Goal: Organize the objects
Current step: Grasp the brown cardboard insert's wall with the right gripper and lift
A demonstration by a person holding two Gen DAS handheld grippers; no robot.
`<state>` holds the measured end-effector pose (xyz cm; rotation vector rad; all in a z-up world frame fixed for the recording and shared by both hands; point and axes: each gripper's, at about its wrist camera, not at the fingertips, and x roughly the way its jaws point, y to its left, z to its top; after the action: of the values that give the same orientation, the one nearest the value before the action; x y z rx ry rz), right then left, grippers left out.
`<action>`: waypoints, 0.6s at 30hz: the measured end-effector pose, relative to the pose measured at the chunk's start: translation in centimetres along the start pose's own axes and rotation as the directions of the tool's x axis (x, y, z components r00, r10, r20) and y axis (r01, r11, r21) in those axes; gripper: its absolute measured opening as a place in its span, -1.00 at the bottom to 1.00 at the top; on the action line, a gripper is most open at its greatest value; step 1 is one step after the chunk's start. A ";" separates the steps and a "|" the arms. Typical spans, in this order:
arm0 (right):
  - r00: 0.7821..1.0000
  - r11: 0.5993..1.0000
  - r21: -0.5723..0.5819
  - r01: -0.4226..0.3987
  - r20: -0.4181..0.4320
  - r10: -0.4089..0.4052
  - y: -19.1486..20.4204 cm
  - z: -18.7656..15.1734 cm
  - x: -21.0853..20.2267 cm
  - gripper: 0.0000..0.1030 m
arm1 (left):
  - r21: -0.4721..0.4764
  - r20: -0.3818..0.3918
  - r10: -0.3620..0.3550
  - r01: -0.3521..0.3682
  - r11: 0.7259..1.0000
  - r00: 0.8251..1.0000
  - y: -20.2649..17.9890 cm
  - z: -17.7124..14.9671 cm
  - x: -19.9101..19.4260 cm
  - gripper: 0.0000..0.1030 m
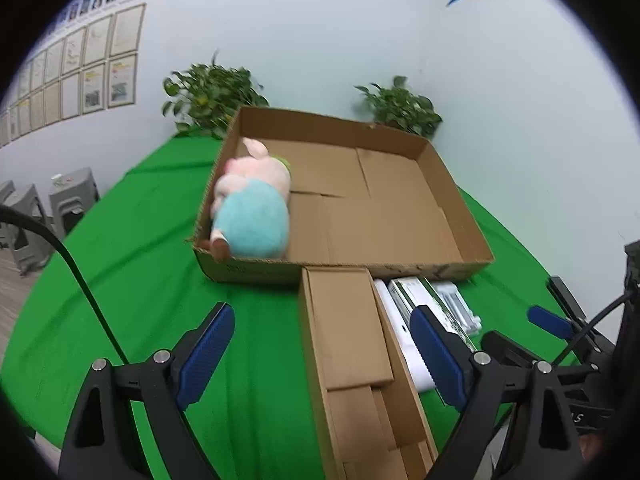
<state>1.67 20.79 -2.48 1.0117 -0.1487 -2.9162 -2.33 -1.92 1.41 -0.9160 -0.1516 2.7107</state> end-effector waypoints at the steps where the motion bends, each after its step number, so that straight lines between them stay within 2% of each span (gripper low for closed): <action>1: 1.000 1.000 -0.005 -0.017 -0.007 0.017 0.2 -0.1 0.2 0.99 | 0.001 -0.008 -0.006 0.006 1.000 1.000 0.0 -0.2 0.1 0.73; 6: 0.988 0.990 -0.019 -0.140 -0.074 0.138 1.3 -1.6 0.3 0.99 | 0.006 -0.106 -0.060 0.061 0.998 0.993 0.4 -2.2 1.0 0.73; 8: 0.977 0.982 -0.021 -0.186 -0.112 0.182 2.0 -2.4 0.3 0.99 | -0.006 -0.137 -0.075 0.075 0.997 0.988 0.8 -3.1 1.2 0.72; 10: 0.953 0.967 -0.001 -0.256 -0.164 0.253 2.7 -3.5 0.5 0.98 | -0.019 -0.156 -0.093 0.091 0.996 0.983 1.2 -3.8 1.4 0.70; 11: 0.947 0.963 -0.004 -0.270 -0.183 0.264 3.1 -4.0 0.7 0.97 | -0.027 -0.165 -0.101 0.098 0.995 0.981 1.4 -4.2 1.5 0.69; 13: 0.950 0.969 -0.022 -0.248 -0.202 0.239 3.9 -4.8 1.2 0.91 | -0.040 -0.189 -0.114 0.108 0.993 0.975 1.6 -4.8 2.2 0.63; 14: 0.951 0.972 -0.025 -0.233 -0.213 0.223 4.1 -5.0 1.6 0.85 | -0.043 -0.205 -0.116 0.109 0.993 0.972 1.6 -5.1 2.7 0.57; 16: 0.951 0.978 -0.031 -0.206 -0.241 0.193 4.7 -5.3 2.6 0.41 | -0.042 -0.231 -0.123 0.116 0.992 0.965 1.6 -5.6 3.4 0.42; 17: 0.954 0.982 -0.041 -0.186 -0.245 0.171 4.9 -5.4 2.9 0.32 | -0.036 -0.244 -0.127 0.122 0.992 0.961 1.5 -5.8 3.9 0.29; 18: 0.959 0.985 -0.054 -0.161 -0.246 0.143 5.1 -5.6 3.1 0.14 | -0.034 -0.252 -0.128 0.124 0.992 0.959 1.5 -5.9 4.1 0.21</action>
<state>2.77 15.06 -8.18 1.2706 -0.1027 -2.6154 -2.18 -2.10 -5.92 -1.2051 -0.1750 2.4538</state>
